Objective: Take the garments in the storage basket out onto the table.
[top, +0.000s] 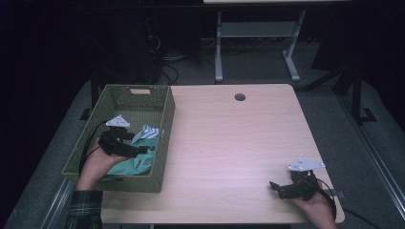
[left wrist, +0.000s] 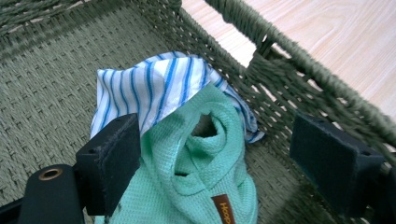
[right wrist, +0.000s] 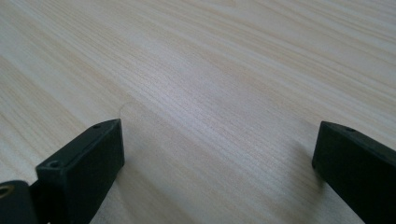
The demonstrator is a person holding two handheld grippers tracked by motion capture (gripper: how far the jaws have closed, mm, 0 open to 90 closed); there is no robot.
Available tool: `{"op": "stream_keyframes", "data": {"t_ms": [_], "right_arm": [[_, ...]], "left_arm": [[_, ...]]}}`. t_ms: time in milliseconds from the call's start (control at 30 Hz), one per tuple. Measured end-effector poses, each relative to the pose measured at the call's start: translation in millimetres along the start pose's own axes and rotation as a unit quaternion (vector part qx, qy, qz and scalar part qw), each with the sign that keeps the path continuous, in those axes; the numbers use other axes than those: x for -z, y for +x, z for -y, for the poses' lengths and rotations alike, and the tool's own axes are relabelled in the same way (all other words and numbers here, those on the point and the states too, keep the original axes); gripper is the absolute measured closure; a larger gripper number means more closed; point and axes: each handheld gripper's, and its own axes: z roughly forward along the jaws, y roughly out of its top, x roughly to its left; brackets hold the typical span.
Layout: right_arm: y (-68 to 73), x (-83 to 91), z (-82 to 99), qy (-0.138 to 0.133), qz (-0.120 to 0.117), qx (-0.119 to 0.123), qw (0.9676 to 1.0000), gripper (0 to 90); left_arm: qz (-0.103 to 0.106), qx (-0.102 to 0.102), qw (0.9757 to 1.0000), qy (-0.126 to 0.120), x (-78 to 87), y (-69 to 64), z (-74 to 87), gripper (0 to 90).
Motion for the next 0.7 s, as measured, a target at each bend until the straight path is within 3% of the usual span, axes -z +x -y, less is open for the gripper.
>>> {"op": "stream_keyframes", "data": {"t_ms": [433, 700], "right_arm": [[0.0, 0.0, 0.0, 0.000, 0.000, 0.000, 1.0000, 1.7], [0.0, 0.0, 0.0, 0.000, 0.000, 0.000, 1.0000, 1.7]], "left_arm": [[0.007, -0.008, 0.9994, 0.034, -11.9, 6.6, 6.0, 15.8], [0.018, -0.015, 0.9977, 0.064, -22.4, 8.2, 9.9, 15.8]]}}
